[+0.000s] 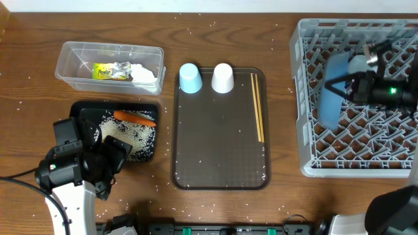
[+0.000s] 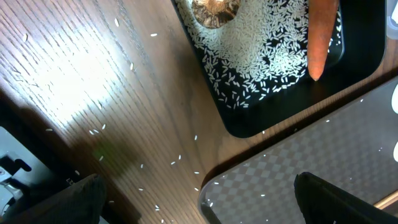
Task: Sort waste into correct bins and load items into the dishwasher rack
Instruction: 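Carry the teal plate right and lower it into the dish rack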
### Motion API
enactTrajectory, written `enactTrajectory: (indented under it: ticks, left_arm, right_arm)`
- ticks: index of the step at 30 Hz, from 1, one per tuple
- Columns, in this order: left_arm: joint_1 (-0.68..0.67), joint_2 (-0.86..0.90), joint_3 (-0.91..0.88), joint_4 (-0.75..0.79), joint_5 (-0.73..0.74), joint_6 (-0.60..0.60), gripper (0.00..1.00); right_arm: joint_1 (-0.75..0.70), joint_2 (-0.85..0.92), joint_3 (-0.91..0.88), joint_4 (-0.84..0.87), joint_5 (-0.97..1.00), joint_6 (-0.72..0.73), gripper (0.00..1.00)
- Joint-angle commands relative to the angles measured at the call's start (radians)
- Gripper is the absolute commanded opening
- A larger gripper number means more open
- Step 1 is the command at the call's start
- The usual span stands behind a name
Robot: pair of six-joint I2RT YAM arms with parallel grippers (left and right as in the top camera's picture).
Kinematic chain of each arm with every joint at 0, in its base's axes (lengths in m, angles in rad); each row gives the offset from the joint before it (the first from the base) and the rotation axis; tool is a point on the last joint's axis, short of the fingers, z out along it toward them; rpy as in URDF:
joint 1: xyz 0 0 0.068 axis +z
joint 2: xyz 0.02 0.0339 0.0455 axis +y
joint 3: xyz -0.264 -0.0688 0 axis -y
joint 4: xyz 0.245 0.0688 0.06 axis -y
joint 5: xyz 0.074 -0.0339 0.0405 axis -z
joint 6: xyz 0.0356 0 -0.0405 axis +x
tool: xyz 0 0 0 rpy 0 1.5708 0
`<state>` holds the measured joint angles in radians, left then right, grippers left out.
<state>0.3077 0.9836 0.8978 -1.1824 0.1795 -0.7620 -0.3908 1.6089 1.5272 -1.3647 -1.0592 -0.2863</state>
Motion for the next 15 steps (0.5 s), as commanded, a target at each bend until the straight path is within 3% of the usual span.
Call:
enactTrajectory:
  ticks: [1,15]
  left_arm:
    - [0.005,-0.005,0.003,-0.006,-0.013,0.005,0.98]
    - [0.005,-0.005,0.003,-0.006,-0.013,0.005,0.98]
  right_arm:
    - [-0.047,-0.019,-0.080,0.035,-0.156,-0.078,0.01]
    - [-0.175,-0.019,-0.138,0.108,-0.164,-0.078,0.01]
